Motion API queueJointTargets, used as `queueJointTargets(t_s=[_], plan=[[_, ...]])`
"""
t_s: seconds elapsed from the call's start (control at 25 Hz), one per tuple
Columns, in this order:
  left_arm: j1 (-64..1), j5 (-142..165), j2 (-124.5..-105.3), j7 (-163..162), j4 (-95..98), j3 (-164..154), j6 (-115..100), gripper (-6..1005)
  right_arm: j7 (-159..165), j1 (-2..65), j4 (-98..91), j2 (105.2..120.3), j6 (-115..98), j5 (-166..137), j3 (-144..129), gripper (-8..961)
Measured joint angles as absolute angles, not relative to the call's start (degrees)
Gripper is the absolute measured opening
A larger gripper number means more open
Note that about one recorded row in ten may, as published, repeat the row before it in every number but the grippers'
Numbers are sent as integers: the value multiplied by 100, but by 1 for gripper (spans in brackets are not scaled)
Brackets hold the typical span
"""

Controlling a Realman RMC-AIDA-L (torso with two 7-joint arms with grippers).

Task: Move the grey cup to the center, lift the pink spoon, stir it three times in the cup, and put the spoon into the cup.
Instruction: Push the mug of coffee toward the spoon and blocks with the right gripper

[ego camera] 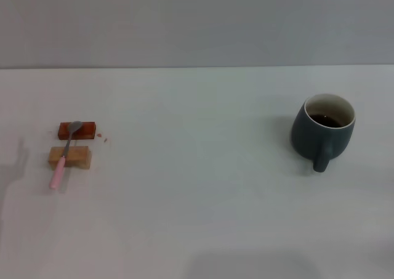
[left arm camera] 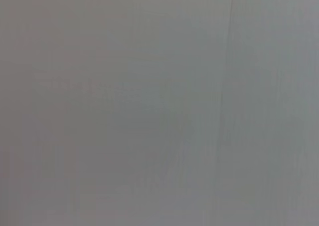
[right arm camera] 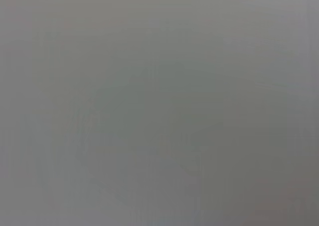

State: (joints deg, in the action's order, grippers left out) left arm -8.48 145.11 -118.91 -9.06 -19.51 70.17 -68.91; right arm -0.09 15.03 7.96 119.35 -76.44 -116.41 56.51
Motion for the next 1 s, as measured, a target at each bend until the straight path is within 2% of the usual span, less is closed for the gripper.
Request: queueJointTargets(t_s=[0.6,1.0], plan=[[-964,14511,-11891,-906,-1943,7012,-6865,795,-9,1584,785,11915,-7470,-11568,5774,-2],[-963,14511,-11900,-906,-1947,6956,-6864,794,-64,2162,363,11875,-6754,-11530,5862,-1]])
